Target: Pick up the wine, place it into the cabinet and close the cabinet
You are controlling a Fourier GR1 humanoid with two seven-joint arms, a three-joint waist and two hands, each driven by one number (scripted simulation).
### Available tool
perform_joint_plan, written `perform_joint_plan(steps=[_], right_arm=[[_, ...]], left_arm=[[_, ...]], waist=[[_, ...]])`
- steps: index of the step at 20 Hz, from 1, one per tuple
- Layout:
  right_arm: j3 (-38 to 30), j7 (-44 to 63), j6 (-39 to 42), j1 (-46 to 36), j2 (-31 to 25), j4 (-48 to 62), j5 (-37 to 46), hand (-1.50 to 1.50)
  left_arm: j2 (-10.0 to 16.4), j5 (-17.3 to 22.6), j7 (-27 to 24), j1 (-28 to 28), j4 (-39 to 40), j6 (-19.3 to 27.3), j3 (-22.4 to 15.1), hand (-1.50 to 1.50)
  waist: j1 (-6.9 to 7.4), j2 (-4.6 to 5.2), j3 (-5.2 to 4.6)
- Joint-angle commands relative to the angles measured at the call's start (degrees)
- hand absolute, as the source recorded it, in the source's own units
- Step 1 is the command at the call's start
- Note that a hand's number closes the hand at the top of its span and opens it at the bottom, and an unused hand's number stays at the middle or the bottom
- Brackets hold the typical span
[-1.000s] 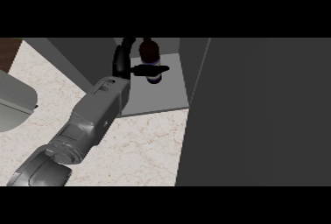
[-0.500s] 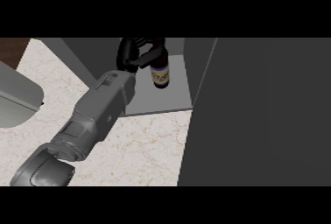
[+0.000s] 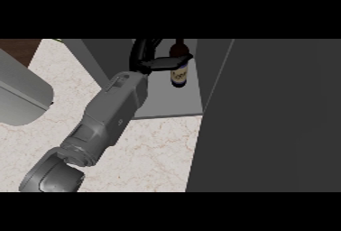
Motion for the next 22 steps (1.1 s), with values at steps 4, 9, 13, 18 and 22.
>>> perform_joint_plan(steps=[4,9,13,18,22], right_arm=[[-2.2,6.8,-0.7,4.9,-2.7,-14.0,-2.5,-1.50],[-4.2,6.4,-1.2,2.8,-1.9,-11.2,-3.3,-1.50],[-3.0,5.8,-0.8,4.7,-2.5,-12.7,-2.7,-1.50],[-3.5,4.4,-0.7,6.6,-2.7,-11.9,-2.5,-1.50],[-1.7,4.2,-1.6,7.7,-2.5,-12.0,-1.4,-1.50]], left_arm=[[-1.2,0.1,-0.3,2.0,-2.2,-1.7,-0.4,-1.50],[-1.2,3.6,3.5,4.6,-7.9,-3.2,-3.7,-1.50],[-1.2,5.7,3.6,9.7,-12.2,-4.7,-6.4,-1.50],[-1.2,7.8,3.7,16.1,-20.3,-6.9,-10.1,-1.50],[-1.2,10.2,7.2,22.6,-28.9,-4.5,-15.6,-1.50]], waist=[[1.39,-0.58,0.02],[2.28,-1.19,0.05],[2.55,-1.62,0.04],[2.90,-1.42,0.07],[3.47,-1.93,0.07]])
